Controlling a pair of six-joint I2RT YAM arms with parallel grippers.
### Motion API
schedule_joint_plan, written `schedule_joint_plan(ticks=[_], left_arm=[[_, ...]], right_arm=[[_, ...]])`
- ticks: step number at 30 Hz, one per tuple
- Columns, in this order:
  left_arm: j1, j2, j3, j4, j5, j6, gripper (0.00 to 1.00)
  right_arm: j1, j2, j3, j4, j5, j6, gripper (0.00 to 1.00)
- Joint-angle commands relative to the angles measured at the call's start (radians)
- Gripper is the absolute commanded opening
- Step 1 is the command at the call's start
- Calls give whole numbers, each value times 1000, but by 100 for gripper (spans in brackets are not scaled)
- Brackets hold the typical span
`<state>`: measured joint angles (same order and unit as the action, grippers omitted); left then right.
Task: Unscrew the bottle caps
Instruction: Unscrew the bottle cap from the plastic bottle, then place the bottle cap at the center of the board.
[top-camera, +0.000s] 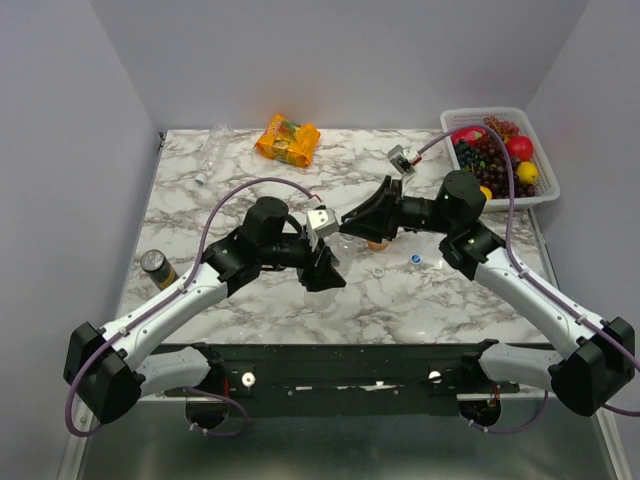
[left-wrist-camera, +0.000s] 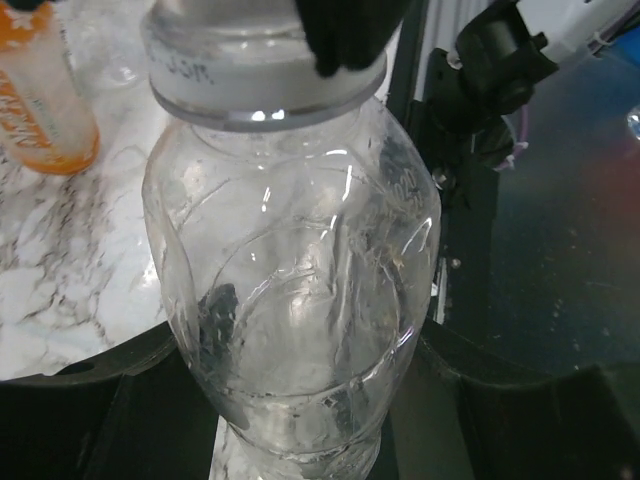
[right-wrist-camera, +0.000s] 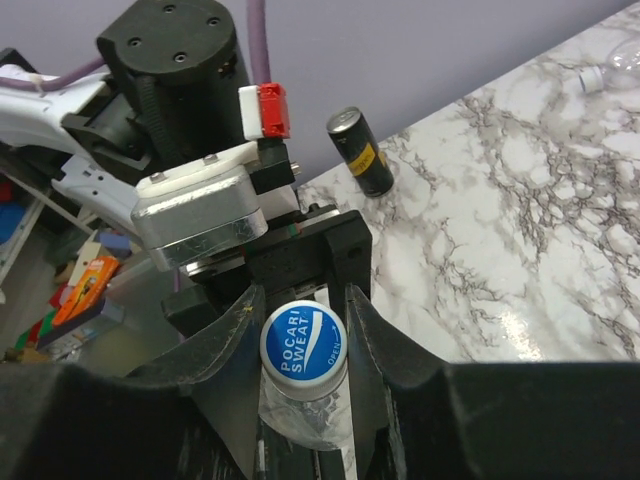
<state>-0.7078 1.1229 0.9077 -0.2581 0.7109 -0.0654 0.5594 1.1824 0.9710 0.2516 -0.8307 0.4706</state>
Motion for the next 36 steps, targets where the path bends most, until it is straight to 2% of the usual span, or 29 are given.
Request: schedule_joint_plan(ticks=[1, 10, 18, 20, 25, 27, 31, 32, 36], left_arm=[[18, 11, -6, 89, 185, -53, 30], [36, 43, -9, 111, 229, -82, 30], [37, 55, 2, 77, 200, -65, 30], [37, 45, 5, 65, 164, -56, 30], [94, -12, 20, 3, -94, -37, 28], [120, -64, 11, 13, -148, -43, 29], [171, -138, 7, -9, -335, -30, 29], [180, -161, 5, -13, -429, -25, 29], [185, -205, 0, -39, -612, -4, 29]], right_arm=[[-39, -46, -31, 66, -131, 26, 25], [-81, -98, -57, 66, -159, 26, 25], [-122, -138, -58, 48, -104, 23, 25], [-122, -159, -52, -12, -44, -6, 26], [-109, -248, -55, -153, 134, -102, 27], [-79, -283, -55, -187, 188, -144, 27], [92, -290, -49, -279, 431, -228, 27], [124, -280, -52, -287, 476, -242, 27], [241, -209, -101, -270, 659, -247, 26]])
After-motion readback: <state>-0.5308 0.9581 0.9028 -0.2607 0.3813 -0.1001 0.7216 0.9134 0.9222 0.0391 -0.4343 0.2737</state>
